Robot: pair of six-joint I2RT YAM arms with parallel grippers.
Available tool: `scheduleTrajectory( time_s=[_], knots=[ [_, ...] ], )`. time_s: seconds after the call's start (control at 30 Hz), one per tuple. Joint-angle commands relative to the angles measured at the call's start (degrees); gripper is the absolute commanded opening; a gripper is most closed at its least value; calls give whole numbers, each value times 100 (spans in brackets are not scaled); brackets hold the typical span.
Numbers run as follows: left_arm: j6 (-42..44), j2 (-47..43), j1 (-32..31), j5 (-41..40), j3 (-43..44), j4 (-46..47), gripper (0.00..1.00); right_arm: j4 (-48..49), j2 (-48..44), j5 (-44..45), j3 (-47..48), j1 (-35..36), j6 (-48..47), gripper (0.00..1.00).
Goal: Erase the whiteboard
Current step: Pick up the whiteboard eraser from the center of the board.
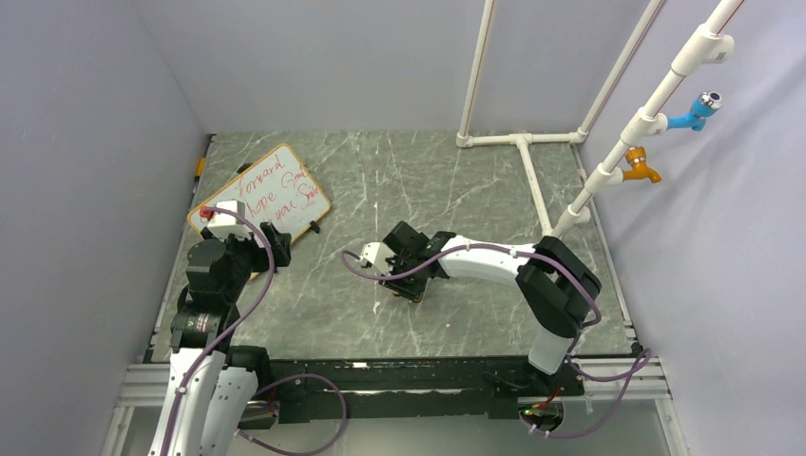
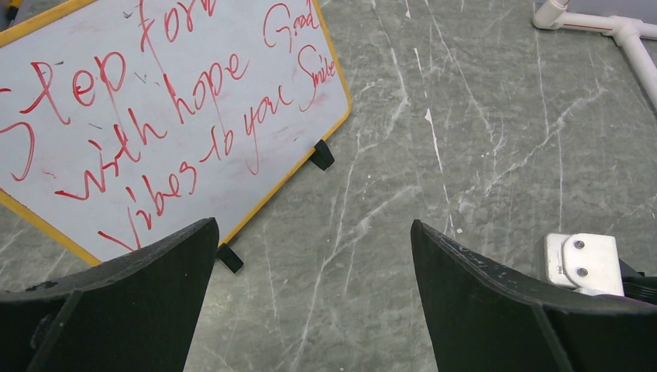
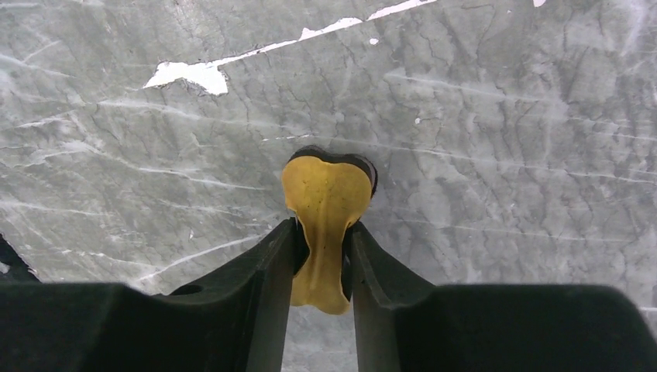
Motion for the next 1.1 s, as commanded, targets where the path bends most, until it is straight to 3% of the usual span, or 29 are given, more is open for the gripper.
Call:
scheduleTrajectory(
  time_s=[0.0,0.17,0.27,0.47,0.6,0.83,1.07],
  knots=[
    [0,-24,-7,-120,138,176,98,-43,97,-90,220,27,58,29],
    [-46,-36,134,-279,140,165,99,-25,21,-269,263,3,42,12],
    [-102,0,639,-9,184,266,99,-137,-72,-765,340,-163,2,0],
    [-553,421,2256,1151,247,650,99,-83,-760,-1659,222,-503,-104,0],
    [-729,660,2894,1296,100,870,98,28,-1038,-2059,109,-561,-61,0],
    [-211,1289,3567,1877,-162,1371,94,-5,-1040,-2455,134,-559,-114,0],
    [189,2168,4049,3102,-601,2478,86,5,-1250,-2664,112,-555,-150,0]
  ],
)
